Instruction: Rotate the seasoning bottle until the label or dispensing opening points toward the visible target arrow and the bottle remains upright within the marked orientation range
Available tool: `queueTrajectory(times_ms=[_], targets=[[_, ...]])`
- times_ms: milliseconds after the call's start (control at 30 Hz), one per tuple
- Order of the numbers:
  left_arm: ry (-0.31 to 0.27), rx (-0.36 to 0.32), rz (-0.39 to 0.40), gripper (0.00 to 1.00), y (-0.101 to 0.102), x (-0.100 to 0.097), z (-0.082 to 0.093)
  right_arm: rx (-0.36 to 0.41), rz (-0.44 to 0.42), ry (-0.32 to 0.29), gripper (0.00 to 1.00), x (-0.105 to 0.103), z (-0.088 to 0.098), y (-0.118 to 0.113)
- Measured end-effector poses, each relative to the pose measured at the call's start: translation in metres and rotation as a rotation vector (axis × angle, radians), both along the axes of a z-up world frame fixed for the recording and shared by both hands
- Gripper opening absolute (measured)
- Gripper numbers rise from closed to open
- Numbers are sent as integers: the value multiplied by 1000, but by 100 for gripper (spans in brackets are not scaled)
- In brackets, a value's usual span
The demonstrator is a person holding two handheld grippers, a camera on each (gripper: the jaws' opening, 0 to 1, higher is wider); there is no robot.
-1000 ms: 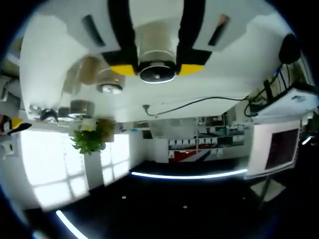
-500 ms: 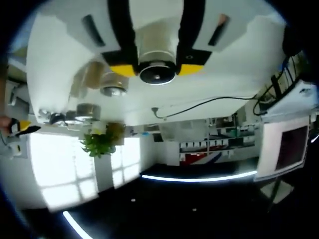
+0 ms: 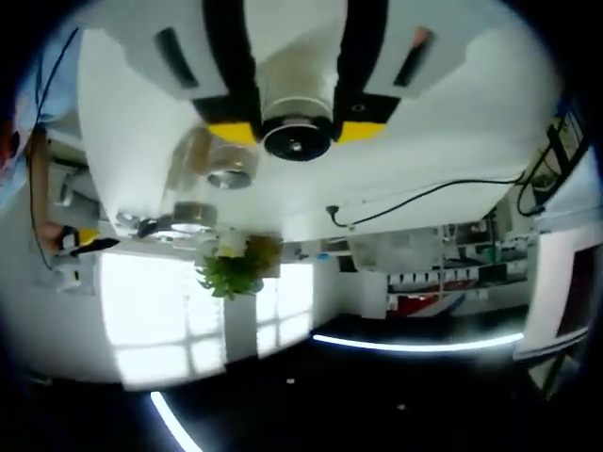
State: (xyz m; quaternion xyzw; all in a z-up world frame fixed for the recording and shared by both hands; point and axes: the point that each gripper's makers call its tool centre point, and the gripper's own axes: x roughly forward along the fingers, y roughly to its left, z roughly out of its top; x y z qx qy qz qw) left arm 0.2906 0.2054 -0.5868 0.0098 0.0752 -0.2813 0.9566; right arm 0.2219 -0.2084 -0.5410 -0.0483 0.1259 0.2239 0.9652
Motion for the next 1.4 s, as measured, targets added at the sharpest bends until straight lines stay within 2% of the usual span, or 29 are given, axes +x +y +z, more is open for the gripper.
queueTrajectory(times_ms=[133, 200, 267, 367, 467, 533, 667, 867, 1100, 1300, 1400], targets=[[54, -55, -59, 32, 1, 1, -2, -9, 0, 4, 82, 2, -2, 1], [43, -6, -110, 32, -1, 0, -3, -14, 2, 9, 82, 3, -4, 2], [57, -14, -119, 32, 0, 1, -3, -14, -1, 18, 82, 5, -6, 2], [45, 9, -154, 32, -1, 1, -4, -21, 1, 25, 82, 6, -8, 4], [49, -10, -171, 32, -1, 1, -4, -24, 10, 30, 82, 8, -10, 7], [43, 14, -189, 32, -2, 0, -4, -28, 14, 35, 82, 9, -12, 9], [42, 20, -218, 32, -3, 0, -4, -30, 27, 49, 82, 9, -16, 14], [34, 28, -236, 32, -3, 0, -5, -29, 35, 50, 82, 9, -16, 16], [50, -31, -247, 32, -2, 1, -5, -34, 32, 41, 82, 7, -14, 15], [43, -31, -248, 32, -4, 0, -4, -32, 31, 50, 82, 7, -16, 14], [31, -10, -248, 32, -5, -1, -5, -33, 28, 49, 82, 6, -16, 13]])
